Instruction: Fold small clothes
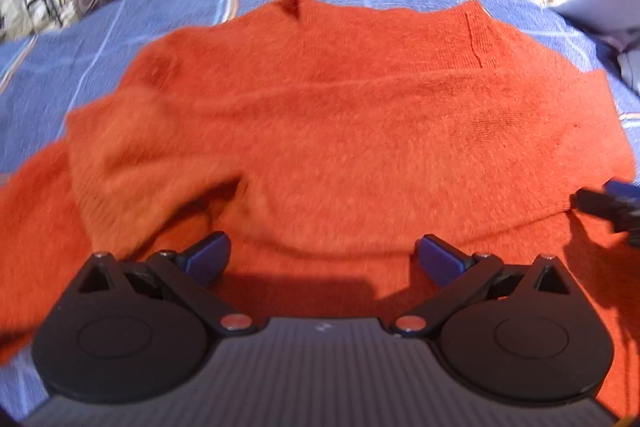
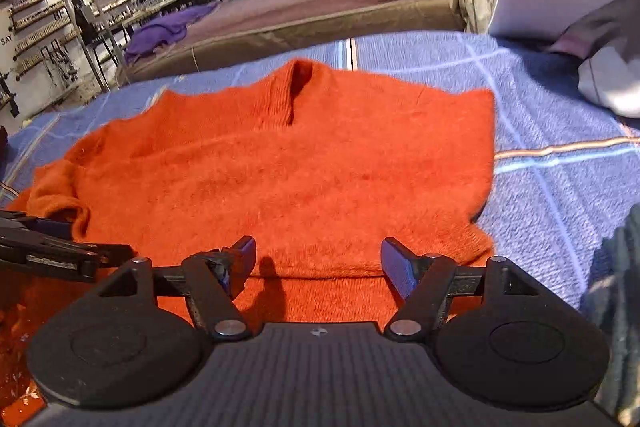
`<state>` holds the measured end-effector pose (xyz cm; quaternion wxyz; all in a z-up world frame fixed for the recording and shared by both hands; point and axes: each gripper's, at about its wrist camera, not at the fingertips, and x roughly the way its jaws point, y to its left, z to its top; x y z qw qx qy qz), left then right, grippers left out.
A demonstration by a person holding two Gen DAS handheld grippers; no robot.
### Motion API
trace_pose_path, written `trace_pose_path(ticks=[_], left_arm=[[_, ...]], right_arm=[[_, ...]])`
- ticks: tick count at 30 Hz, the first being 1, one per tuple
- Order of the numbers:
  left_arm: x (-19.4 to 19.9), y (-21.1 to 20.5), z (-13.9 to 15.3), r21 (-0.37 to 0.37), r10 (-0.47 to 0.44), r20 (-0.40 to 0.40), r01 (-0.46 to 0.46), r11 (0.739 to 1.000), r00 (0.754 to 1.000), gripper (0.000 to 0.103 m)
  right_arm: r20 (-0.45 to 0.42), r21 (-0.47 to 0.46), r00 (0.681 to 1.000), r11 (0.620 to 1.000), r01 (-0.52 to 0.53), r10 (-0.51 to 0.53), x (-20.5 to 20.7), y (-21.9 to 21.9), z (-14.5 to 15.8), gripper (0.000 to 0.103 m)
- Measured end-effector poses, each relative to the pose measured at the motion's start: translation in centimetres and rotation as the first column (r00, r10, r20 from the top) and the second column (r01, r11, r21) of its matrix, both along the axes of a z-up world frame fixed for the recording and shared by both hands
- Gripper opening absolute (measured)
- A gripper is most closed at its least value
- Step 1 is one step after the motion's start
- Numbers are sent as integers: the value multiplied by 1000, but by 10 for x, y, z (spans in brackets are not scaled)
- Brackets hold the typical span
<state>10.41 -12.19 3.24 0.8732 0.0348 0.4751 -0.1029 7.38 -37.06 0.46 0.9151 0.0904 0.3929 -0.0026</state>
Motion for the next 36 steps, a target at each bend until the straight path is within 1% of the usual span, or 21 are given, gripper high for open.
trace_pose_path(ticks=[2, 4, 5, 7, 9, 11, 13, 15, 17, 19, 21, 22, 23, 24, 25, 28, 30, 31, 32, 35, 36], left_arm=[[-16, 23, 8, -49, 47, 11, -46, 998, 999, 103], [-35, 52, 22, -146, 94, 35, -88, 985, 995, 103], [-47, 69, 30, -188, 143, 58, -130, 973, 988, 103], [-68, 104, 40, -250, 247, 92, -217, 943, 965, 103], [-85, 141, 44, -316, 364, 80, -323, 892, 928, 102], [-100, 179, 44, -396, 492, 40, -438, 807, 870, 100], [-114, 212, 39, -448, 603, 10, -535, 716, 798, 97], [-123, 231, 34, -447, 669, 14, -594, 669, 743, 97], [-122, 243, 27, -431, 686, 0, -619, 657, 728, 97], [-114, 250, 20, -429, 691, 12, -621, 656, 723, 97], [-96, 255, 13, -416, 677, 20, -610, 675, 736, 93], [-86, 256, 8, -424, 674, 13, -607, 673, 739, 90], [-76, 257, 4, -453, 668, 1, -595, 664, 744, 83], [-69, 254, 1, -483, 660, -8, -582, 655, 751, 70], [-60, 253, -2, -496, 654, -9, -571, 654, 757, 51], [-40, 244, -7, -472, 648, 13, -567, 675, 761, 18], [-38, 245, 3, -509, 659, 44, -551, 661, 751, 13], [-39, 245, 14, -520, 666, 85, -537, 664, 741, 12], [-41, 244, 30, -510, 664, 147, -519, 686, 733, 11], [-50, 236, 86, -408, 608, 368, -465, 786, 704, 11], [-50, 235, 101, -381, 592, 409, -459, 803, 695, 10]], right_arm=[[7, -72, 1000, 997, -12, 13, -3, 10, -3, 103], [-25, -127, 999, 991, -28, 25, -5, 19, 2, 103], [-26, -129, 999, 991, -34, 30, -7, 21, 7, 103], [36, -87, 998, 995, -57, 60, -21, 23, 19, 103], [75, -70, 994, 995, -74, 79, -33, 27, 28, 103], [69, -69, 993, 994, -89, 94, -40, 33, 29, 103], [67, -49, 992, 994, -100, 103, -46, 37, 29, 103], [42, -26, 992, 993, -114, 115, -50, 42, 27, 103], [25, -1, 993, 993, -116, 116, -53, 46, 25, 103], [17, 16, 991, 991, -129, 129, -55, 50, 23, 103], [9, 12, 990, 990, -138, 138, -57, 54, 23, 103], [6, 13, 990, 990, -140, 140, -59, 55, 22, 103], [2, 14, 990, 990, -143, 143, -60, 56, 21, 103], [-3, 14, 990, 989, -144, 144, -61, 57, 22, 103], [-6, 13, 990, 990, -142, 142, -64, 57, 21, 103], [-18, 16, 991, 991, -132, 132, -71, 55, 20, 103], [-35, 27, 992, 993, -119, 120, -76, 52, 18, 103], [-39, 35, 993, 993, -111, 113, -79, 48, 17, 103], [-38, 39, 994, 994, -104, 105, -81, 46, 18, 103], [-42, 46, 995, 995, -87, 89, -86, 39, 17, 103], [-48, 50, 995, 995, -83, 86, -86, 38, 17, 103]])
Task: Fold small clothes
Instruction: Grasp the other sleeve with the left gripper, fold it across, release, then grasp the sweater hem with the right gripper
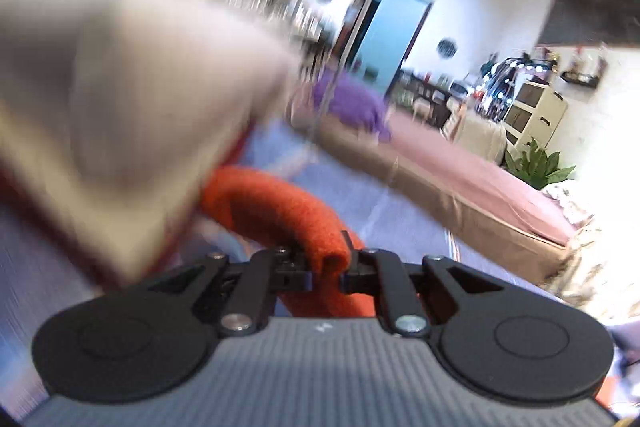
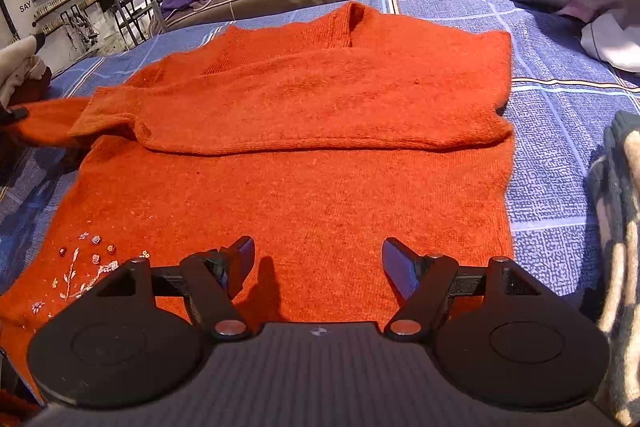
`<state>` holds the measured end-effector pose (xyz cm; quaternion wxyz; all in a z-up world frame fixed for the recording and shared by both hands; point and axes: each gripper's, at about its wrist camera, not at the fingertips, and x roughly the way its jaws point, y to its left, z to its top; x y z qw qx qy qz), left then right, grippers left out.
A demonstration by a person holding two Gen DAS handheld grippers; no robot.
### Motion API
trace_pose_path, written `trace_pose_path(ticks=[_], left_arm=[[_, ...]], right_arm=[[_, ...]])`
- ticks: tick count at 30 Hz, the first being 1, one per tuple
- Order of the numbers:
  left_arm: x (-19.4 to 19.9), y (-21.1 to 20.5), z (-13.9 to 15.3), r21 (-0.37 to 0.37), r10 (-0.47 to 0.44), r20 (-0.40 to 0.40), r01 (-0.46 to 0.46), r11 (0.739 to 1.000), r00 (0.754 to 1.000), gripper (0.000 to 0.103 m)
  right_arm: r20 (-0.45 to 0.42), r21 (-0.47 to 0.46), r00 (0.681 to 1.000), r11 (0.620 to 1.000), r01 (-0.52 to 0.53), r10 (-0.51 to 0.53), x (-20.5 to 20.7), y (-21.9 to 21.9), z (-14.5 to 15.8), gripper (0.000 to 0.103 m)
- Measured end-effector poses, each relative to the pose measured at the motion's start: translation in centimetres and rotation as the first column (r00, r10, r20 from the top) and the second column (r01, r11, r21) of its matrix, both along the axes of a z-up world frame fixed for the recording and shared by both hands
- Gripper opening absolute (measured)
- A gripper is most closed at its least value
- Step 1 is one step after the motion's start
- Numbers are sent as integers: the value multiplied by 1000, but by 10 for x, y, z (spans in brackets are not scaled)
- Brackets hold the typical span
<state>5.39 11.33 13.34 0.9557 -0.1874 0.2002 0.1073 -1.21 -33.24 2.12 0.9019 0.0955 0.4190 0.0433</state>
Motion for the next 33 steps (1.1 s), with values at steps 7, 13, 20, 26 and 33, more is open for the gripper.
trace_pose_path(ticks=[7, 13, 20, 26, 33], left_arm=[[16, -8, 24, 116, -4, -24, 7, 993, 1000, 10], [36, -21, -12, 96, 25, -168, -9, 995, 985, 10], [57, -106, 19, 219, -221, -50, 227, 949, 974, 10], [43, -267, -27, 195, -598, -224, 637, 746, 769, 15], [11, -305, -104, 133, -582, -400, 673, 728, 708, 47]], right_arm=[[14, 35, 1000, 999, -12, 12, 1, 5, 2, 103], [8, 40, 1000, 999, -21, 21, -2, 5, 2, 103], [3, 36, 1000, 999, 13, -13, -5, -6, 3, 103], [8, 31, 999, 998, 48, -48, -8, -12, 5, 103], [3, 10, 996, 996, 86, -86, -14, -31, 10, 103]])
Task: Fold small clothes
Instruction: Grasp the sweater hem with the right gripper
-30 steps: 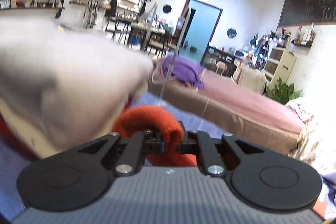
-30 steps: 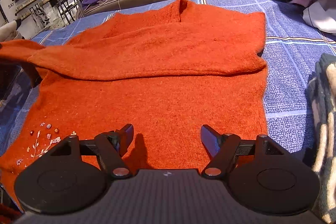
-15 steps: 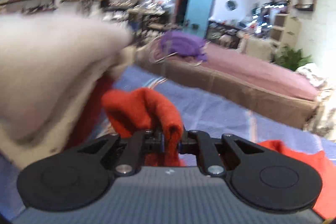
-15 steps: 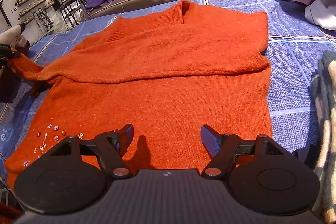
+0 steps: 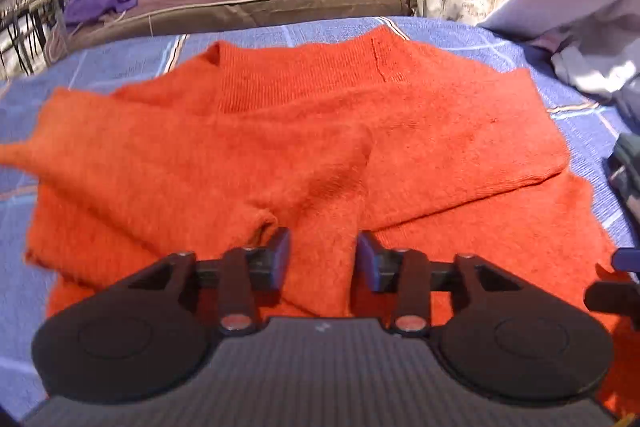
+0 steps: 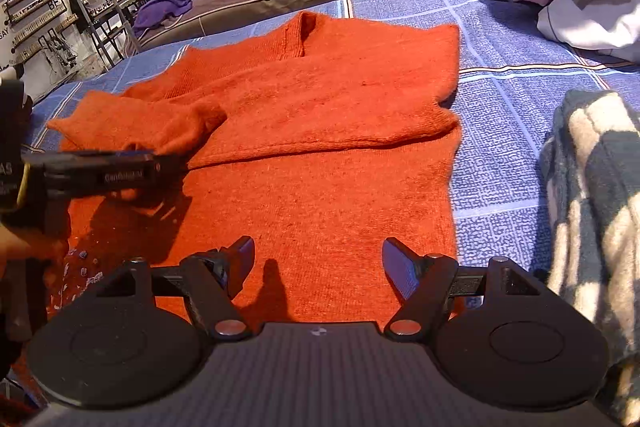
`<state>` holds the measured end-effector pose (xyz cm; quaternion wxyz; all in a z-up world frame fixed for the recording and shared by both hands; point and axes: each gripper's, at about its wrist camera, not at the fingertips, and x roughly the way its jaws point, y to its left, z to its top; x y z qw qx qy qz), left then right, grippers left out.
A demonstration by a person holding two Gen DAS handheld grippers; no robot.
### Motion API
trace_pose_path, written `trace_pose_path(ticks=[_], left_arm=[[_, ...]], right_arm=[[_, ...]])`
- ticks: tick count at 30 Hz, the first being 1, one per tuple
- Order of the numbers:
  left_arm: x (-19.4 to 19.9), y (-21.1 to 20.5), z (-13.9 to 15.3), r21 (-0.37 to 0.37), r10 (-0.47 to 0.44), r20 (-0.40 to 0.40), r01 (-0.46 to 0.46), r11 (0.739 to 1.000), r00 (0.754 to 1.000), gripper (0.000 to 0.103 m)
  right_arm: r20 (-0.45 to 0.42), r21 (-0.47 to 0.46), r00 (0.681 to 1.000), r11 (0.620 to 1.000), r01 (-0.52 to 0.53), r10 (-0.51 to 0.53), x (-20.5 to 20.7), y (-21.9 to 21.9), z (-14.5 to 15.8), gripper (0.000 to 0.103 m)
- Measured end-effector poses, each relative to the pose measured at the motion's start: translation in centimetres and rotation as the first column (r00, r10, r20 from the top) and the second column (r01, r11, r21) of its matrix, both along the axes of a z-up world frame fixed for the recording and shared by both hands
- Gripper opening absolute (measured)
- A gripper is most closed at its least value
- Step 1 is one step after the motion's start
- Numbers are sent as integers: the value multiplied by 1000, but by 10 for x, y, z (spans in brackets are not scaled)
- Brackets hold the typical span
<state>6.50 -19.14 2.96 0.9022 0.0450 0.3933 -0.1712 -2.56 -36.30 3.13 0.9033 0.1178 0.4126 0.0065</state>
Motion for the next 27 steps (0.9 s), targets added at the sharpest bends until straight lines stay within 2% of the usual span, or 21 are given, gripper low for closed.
trace_pose_path(ticks=[3, 5, 7, 8, 11, 14, 17, 18, 19, 20, 21, 23, 24, 25, 26, 27], left_arm=[[-10, 16, 4, -18, -9, -3, 9, 1000, 1000, 52], [-17, 34, 13, -49, -5, -17, 4, 999, 1000, 60], [-31, 52, 21, -74, 54, -7, -54, 996, 999, 77], [-38, 61, 33, -95, 91, -2, -91, 991, 996, 78], [-55, 92, 37, -111, 185, -28, -187, 976, 982, 80], [-71, 120, 34, -90, 243, -46, -246, 965, 969, 80], [-85, 144, 32, -74, 287, -56, -290, 954, 956, 80], [-88, 151, 31, -74, 301, -65, -305, 949, 951, 81], [-91, 158, 30, -78, 314, -75, -319, 944, 947, 82], [-94, 164, 29, -82, 321, -84, -328, 941, 943, 82], [-96, 169, 28, -84, 326, -91, -334, 939, 941, 83], [-100, 175, 27, -84, 335, -94, -343, 936, 937, 84], [-101, 178, 27, -84, 336, -95, -344, 935, 937, 86], [-102, 180, 27, -85, 335, -96, -343, 936, 937, 86], [-101, 180, 27, -86, 336, -94, -344, 935, 937, 86], [-102, 181, 28, -90, 338, -91, -346, 934, 937, 86]], right_arm=[[8, 1, 1000, 1000, 9, -9, 8, -1, 1, 103], [43, 32, 999, 999, -15, 13, 21, 5, 7, 103], [94, 59, 993, 995, -77, 71, 38, 22, 18, 103], [128, 58, 985, 990, -126, 118, 47, 35, 25, 103], [216, -11, 928, 952, -307, 302, 79, 92, 45, 103], [255, -107, 834, 871, -479, 490, 110, 163, 58, 103], [242, -218, 754, 791, -571, 611, 130, 229, 59, 103], [219, -270, 736, 765, -585, 640, 137, 250, 56, 103], [182, -318, 733, 745, -586, 655, 142, 268, 51, 103], [137, -377, 740, 725, -576, 659, 149, 285, 46, 99], [113, -422, 736, 703, -572, 667, 151, 298, 39, 86], [65, -493, 721, 651, -577, 689, 158, 314, 26, 74], [46, -525, 729, 638, -564, 683, 161, 316, 22, 48], [46, -537, 743, 644, -545, 667, 164, 314, 22, 12], [70, -504, 759, 679, -533, 647, 167, 305, 27, 11], [118, -438, 776, 734, -519, 619, 169, 293, 36, 11]])
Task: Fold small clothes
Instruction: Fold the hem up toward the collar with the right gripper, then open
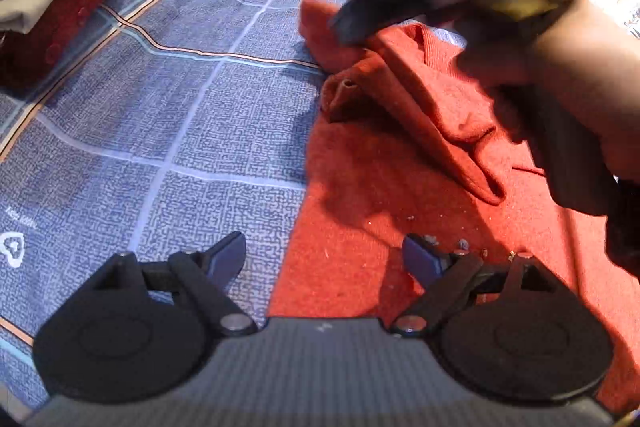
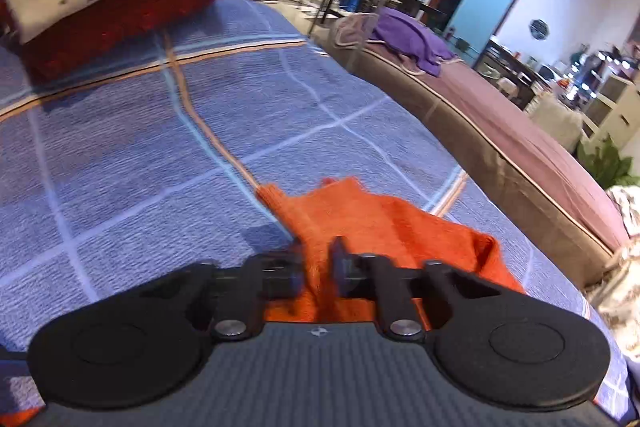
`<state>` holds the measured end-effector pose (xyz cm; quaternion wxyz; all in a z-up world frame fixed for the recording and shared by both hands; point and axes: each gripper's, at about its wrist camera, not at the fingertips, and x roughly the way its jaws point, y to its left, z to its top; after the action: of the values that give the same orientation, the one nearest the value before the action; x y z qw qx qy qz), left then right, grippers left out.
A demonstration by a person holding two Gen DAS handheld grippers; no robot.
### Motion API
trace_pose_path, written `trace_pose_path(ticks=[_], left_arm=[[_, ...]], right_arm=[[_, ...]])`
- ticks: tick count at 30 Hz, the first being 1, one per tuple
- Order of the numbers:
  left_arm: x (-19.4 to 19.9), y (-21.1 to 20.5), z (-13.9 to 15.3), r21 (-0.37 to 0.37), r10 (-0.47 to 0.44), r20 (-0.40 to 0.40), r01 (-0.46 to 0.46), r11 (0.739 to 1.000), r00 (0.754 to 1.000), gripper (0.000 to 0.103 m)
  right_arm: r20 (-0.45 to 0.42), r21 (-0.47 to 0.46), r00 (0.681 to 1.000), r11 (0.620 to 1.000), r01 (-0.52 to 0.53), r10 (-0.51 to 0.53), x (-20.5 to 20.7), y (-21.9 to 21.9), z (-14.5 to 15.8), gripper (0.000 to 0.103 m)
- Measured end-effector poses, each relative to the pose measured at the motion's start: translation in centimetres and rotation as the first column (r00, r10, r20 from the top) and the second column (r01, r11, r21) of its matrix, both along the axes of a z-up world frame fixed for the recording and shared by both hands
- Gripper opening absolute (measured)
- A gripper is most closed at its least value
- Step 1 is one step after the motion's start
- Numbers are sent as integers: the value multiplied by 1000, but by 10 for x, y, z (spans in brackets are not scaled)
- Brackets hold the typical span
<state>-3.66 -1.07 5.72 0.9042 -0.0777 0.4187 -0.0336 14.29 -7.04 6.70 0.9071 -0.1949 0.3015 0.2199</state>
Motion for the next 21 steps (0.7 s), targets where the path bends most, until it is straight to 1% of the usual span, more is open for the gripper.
trace_pose_path(ticks=[1, 4, 6, 8, 11, 12, 14, 15, 16, 18, 19, 21], left_arm=[[0, 0, 0, -2, 1, 2, -1, 1000, 1000, 87], [6, -5, -1, -6, -6, -5, 6, 1000, 1000, 87], [10, -12, -1, -8, -20, -2, 20, 1000, 1000, 87], [13, -22, -1, -5, -37, 6, 37, 999, 999, 87], [17, -32, -3, -2, -58, 2, 58, 998, 998, 87], [18, -35, -3, -1, -67, -2, 67, 998, 998, 87], [19, -44, -3, 9, -78, -7, 78, 997, 997, 88], [20, -46, -3, 13, -81, -7, 81, 997, 997, 89], [20, -49, -3, 14, -84, -6, 84, 996, 996, 89], [24, -51, -3, 11, -83, -10, 83, 996, 996, 90], [25, -52, -3, 12, -83, -13, 83, 996, 996, 90], [29, -52, -2, 19, -84, -21, 84, 996, 996, 90]], right_arm=[[-4, 90, 1000, 996, 26, -26, -3, -14, 10, 11], [37, 228, 992, 968, 109, -121, -9, -58, 38, 11], [37, 322, 975, 927, 195, -218, -16, -98, 51, 11], [34, 380, 942, 877, 296, -333, -25, -143, 56, 11], [18, 398, 870, 802, 446, -493, -39, -210, 52, 10], [3, 403, 841, 771, 494, -541, -45, -232, 49, 10], [-53, 405, 774, 695, 594, -630, -57, -272, 39, 10], [-83, 398, 745, 664, 633, -661, -63, -286, 33, 10], [-105, 395, 723, 638, 660, -683, -69, -297, 26, 10], [-122, 363, 702, 627, 689, -702, -80, -309, 11, 10], [-135, 339, 684, 615, 711, -717, -85, -311, 0, 10], [-184, 317, 660, 592, 741, -728, -89, -318, -20, 10]])
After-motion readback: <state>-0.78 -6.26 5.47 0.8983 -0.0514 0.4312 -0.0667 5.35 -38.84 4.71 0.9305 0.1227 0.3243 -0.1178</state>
